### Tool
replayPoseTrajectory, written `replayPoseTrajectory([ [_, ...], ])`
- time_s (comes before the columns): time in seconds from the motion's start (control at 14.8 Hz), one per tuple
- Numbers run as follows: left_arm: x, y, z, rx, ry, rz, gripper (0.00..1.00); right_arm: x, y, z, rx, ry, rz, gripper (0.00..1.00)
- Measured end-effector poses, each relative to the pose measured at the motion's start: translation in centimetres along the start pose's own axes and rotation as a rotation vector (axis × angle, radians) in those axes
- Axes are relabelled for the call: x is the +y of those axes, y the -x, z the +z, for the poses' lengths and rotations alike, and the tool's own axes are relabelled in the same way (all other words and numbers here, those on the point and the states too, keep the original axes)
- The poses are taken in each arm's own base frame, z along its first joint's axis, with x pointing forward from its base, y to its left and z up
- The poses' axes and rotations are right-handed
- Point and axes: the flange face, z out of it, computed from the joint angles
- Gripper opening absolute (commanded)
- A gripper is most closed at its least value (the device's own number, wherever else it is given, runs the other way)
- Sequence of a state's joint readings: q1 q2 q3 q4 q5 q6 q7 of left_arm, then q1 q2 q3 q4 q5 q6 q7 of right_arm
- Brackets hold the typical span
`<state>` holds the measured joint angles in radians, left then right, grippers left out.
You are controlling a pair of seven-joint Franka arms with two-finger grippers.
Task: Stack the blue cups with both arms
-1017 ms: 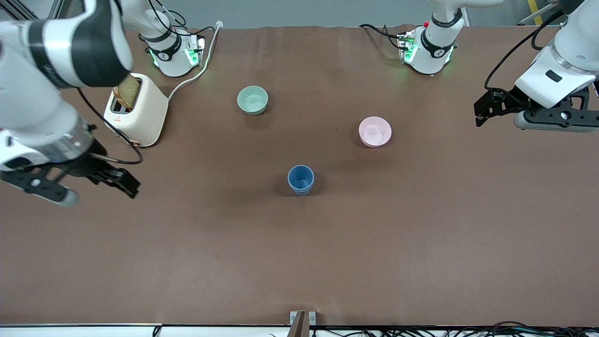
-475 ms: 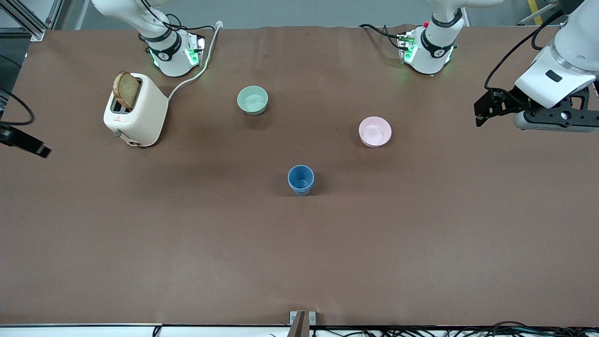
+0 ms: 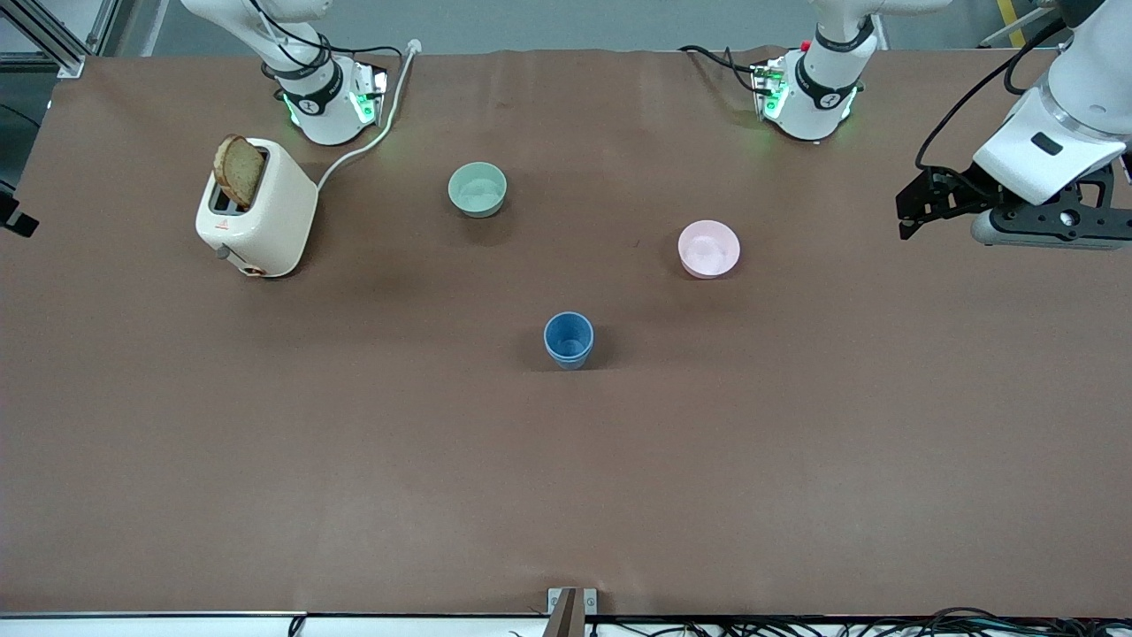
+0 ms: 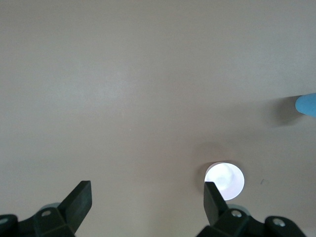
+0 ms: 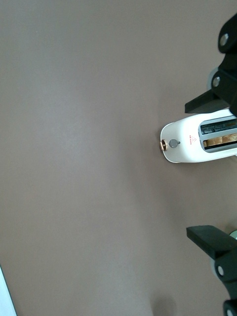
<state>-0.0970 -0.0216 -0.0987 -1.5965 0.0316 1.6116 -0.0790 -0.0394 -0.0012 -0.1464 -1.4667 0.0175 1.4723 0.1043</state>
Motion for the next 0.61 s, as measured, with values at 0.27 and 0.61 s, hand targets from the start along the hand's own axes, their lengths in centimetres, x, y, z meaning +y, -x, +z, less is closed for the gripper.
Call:
replayPoseTrajectory([
  [0.27, -0.1, -0.04, -0.13, 0.003, 0.0, -0.002, 1.0, -0.55, 0.48, 0.05, 0.003, -0.003, -0.012, 1.0],
  [0.61, -0.56, -0.18, -0.75, 0.017, 0.001, -0.01, 1.0, -0.96, 0.51, -0.05, 0.009, -0.003, -0.019, 1.0],
])
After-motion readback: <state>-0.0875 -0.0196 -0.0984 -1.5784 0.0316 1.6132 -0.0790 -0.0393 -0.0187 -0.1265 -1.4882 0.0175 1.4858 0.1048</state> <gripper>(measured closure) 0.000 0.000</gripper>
